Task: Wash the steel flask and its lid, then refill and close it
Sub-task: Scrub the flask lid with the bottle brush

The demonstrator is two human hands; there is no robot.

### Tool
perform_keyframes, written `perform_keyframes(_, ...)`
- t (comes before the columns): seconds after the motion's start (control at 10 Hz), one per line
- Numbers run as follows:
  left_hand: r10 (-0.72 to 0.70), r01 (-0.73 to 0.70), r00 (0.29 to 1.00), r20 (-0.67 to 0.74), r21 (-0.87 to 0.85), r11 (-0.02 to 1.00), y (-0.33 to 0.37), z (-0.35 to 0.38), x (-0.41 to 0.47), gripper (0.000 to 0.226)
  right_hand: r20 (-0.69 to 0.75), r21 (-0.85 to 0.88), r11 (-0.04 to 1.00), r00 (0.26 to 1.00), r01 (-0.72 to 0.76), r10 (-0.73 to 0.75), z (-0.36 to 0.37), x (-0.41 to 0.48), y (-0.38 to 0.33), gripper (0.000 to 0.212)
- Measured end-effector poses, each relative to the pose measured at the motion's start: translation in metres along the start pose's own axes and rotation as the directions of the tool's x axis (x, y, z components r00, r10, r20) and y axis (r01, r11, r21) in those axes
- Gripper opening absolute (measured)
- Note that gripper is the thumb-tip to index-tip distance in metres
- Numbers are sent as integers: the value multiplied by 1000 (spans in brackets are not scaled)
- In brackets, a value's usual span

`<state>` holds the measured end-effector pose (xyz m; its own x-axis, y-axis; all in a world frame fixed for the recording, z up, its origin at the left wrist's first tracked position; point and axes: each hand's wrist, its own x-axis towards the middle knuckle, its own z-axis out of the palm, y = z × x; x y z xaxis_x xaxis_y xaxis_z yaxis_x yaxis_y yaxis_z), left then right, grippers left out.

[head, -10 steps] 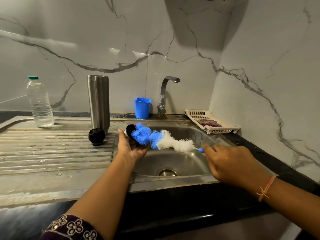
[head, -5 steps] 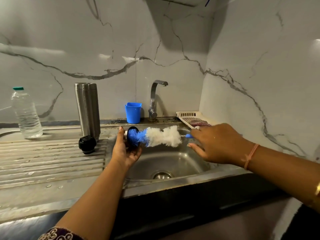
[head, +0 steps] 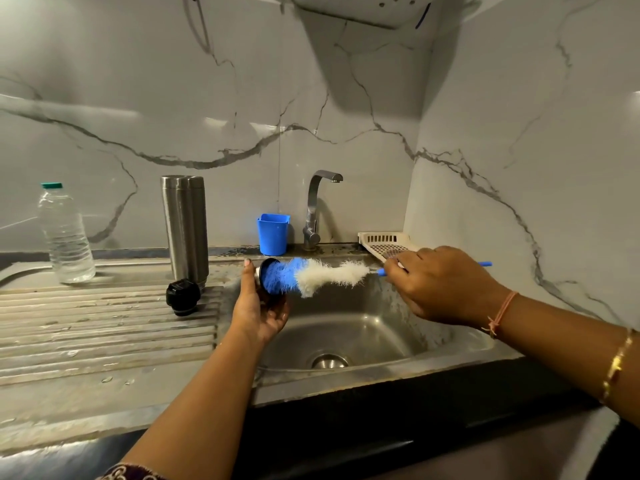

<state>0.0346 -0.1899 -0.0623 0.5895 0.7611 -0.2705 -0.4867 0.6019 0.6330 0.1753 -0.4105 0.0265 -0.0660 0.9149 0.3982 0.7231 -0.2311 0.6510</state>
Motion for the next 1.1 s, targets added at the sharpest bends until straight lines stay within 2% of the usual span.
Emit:
perform_keyframes(0.1,23,-24,999,23,21,999,1,2,0,47,487,645,576,851,-503,198,-15,11,-2,26)
perform_keyframes(0.2,53,-54,998,37,46,997,0,3,-1,45,706,694,127,704,-709,70,-12,16,3,30)
perform_keyframes(0.3,50,-50,999,0,100,994,-2,2,1,54,292,330,903,939,-276,180,-5,7,-1,26)
perform_keyframes(0.4,14,-5,998,-69,127,992,-3,1,2,59,-51,-147,986,994,83,-92,2,3,1,19)
perform_keyframes(0.5,24,-16,998,-55,144,989,-3,1,2,59,3,23,1000,1000,-6,6,-3,10,-3,16)
perform_keyframes(0.6,19,-20,1000,10,115,993,-1,0,3,64,695,660,344,717,-668,60,-19,20,0,30)
perform_keyframes(0.7,60,-60,998,5,130,990,-1,1,3,57,664,659,423,745,-622,61,-19,20,5,35)
perform_keyframes(0.8,28,-21,998,-54,116,993,-3,0,4,56,121,101,992,991,-71,58,-9,13,1,32)
perform_keyframes(0.9,10,0,996,-94,113,994,-3,-1,6,54,-140,-161,975,974,156,-179,0,9,3,16)
perform_keyframes(1.0,20,-14,998,-52,115,993,-2,0,4,51,-70,65,998,997,-10,15,4,16,4,17)
perform_keyframes(1.1,6,-7,1000,6,114,993,0,2,1,47,592,626,546,795,-556,131,-3,20,11,32)
